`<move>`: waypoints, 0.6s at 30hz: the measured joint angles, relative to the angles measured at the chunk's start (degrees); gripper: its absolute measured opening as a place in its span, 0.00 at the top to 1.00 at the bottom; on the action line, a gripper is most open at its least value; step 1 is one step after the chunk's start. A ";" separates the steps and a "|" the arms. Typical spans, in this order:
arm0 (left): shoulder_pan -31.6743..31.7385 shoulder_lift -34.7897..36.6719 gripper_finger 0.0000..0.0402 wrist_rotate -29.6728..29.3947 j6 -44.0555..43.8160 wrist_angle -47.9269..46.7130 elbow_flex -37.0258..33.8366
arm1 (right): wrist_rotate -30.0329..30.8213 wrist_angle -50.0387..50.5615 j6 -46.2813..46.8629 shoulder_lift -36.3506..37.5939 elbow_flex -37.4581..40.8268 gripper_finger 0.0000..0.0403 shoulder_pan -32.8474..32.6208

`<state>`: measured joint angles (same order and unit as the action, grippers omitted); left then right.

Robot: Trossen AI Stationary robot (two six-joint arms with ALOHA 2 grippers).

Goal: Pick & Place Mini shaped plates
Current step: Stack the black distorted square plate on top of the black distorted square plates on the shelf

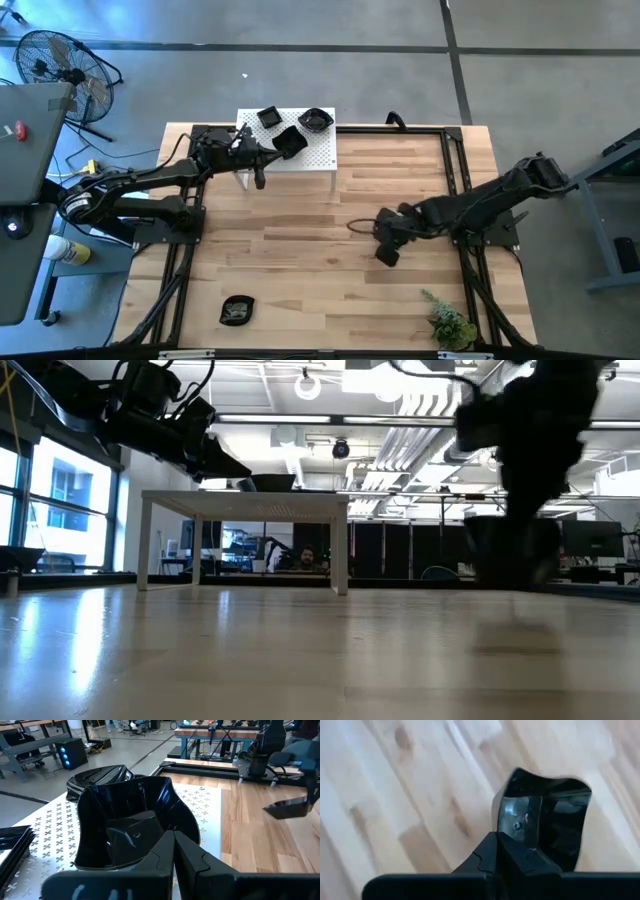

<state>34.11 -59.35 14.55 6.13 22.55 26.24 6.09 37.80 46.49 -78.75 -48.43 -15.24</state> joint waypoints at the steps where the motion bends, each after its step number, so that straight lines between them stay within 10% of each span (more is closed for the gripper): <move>1: 0.00 0.00 1.00 0.00 0.00 0.00 0.00 | 0.00 -1.35 -1.59 -1.05 -0.11 0.98 1.11; 18: 0.00 0.00 1.00 -0.02 0.70 -0.17 0.00 | -0.53 -14.92 -32.62 -24.73 -15.14 0.97 11.17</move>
<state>34.11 -59.35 14.52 6.83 22.38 26.24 5.56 22.89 13.87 -103.48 -63.57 -4.07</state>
